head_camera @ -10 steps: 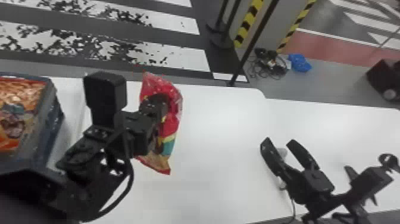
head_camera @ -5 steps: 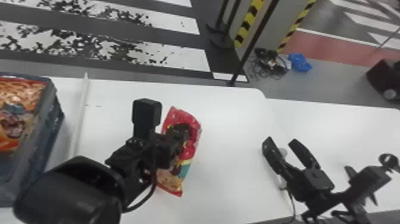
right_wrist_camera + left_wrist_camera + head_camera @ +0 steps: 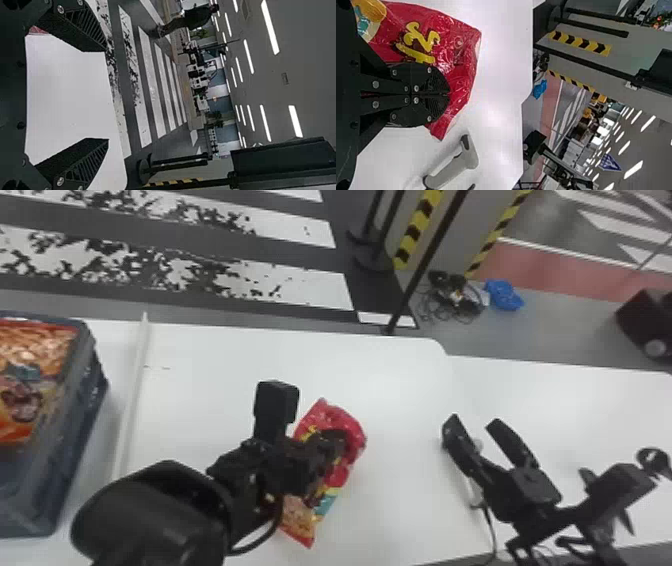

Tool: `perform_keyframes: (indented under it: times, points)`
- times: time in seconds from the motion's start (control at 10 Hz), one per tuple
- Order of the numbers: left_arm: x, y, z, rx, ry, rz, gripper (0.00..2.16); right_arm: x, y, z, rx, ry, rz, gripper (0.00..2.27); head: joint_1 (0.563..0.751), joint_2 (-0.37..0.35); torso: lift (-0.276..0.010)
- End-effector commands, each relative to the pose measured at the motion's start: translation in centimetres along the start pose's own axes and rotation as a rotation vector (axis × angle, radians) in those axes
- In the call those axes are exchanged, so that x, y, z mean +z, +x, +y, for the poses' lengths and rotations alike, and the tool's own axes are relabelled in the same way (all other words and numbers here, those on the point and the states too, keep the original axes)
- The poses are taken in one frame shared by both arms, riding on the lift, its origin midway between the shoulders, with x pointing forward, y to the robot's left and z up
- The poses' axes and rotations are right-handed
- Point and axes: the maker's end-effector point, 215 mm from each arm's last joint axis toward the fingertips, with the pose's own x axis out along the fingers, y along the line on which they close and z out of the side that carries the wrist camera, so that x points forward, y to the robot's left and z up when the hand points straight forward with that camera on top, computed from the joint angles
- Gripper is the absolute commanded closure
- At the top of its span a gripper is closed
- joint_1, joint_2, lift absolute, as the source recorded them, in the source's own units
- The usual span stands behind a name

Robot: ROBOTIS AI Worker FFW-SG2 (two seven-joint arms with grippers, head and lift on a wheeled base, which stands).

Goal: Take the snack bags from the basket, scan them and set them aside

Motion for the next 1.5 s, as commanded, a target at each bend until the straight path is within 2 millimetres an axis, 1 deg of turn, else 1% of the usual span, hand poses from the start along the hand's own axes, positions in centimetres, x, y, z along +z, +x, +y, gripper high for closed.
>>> perform_keyframes:
  times: [0.0, 0.1, 0.2, 0.3, 0.4, 0.5, 0.6, 0.8, 0.9, 1.0, 1.2, 1.3, 1.4]
  points:
    - [-0.1, 0.2, -1.8, -0.056, -0.037, 0.002, 2.15, 0.3, 0.1, 0.1, 0.001, -0.002, -0.008, 0.12, 0.695, -0.35, -0.075]
    - [-1.0, 0.5, -2.7, -0.076, -0.028, 0.02, 2.15, 0.6, 0.1, 0.1, -0.001, -0.002, -0.014, 0.12, 0.695, -0.35, -0.075]
    - [-1.8, 0.7, -3.0, -0.104, -0.033, 0.038, 2.15, 0.6, 0.2, 0.1, -0.002, -0.001, -0.015, 0.12, 0.695, -0.35, -0.075]
    - [-2.1, 1.0, -2.9, -0.123, -0.054, 0.049, 1.85, 0.5, 0.2, 0.3, -0.001, 0.002, -0.016, 0.12, 0.695, -0.35, -0.075]
    - [-2.5, 1.2, -2.3, -0.113, -0.043, 0.061, 0.67, 0.6, 0.2, 0.4, 0.001, 0.004, -0.021, 0.12, 0.695, -0.35, -0.075]
    - [-2.7, 1.3, -1.9, -0.108, -0.039, 0.067, 0.0, 0.7, 0.3, 0.4, 0.002, 0.003, -0.022, 0.12, 0.695, -0.35, -0.075]
    - [-2.6, 1.3, -1.9, -0.107, -0.041, 0.066, 0.02, 0.8, 0.2, 0.4, 0.002, 0.001, -0.025, 0.12, 0.695, -0.35, -0.075]
    - [-1.8, 1.2, -2.1, -0.128, -0.042, 0.055, 0.04, 1.1, 0.2, 0.2, 0.001, -0.006, -0.03, 0.12, 0.695, -0.35, -0.075]
    - [-1.1, 0.8, -2.7, -0.134, -0.031, 0.042, 0.04, 1.1, 0.3, 0.2, 0.001, -0.021, -0.027, 0.12, 0.695, -0.35, -0.075]
    - [0.4, 0.3, -2.8, -0.119, -0.002, 0.01, 0.04, 1.2, 0.3, 0.3, 0.003, -0.027, -0.029, 0.12, 0.695, -0.35, -0.075]
    - [3.7, -1.5, 0.5, -0.02, 0.012, -0.074, 0.03, 1.1, 0.4, 0.1, 0.004, -0.029, -0.027, 0.12, 0.695, -0.35, -0.075]
    - [6.7, -2.7, 2.5, 0.049, 0.048, -0.192, 0.03, 0.8, 0.4, 0.2, 0.007, -0.025, -0.023, 0.12, 0.695, -0.35, -0.075]
    - [10.2, -4.9, 4.9, 0.153, 0.06, -0.325, 0.03, 0.4, 0.5, 0.3, 0.01, -0.019, -0.018, 0.12, 0.695, -0.35, -0.075]
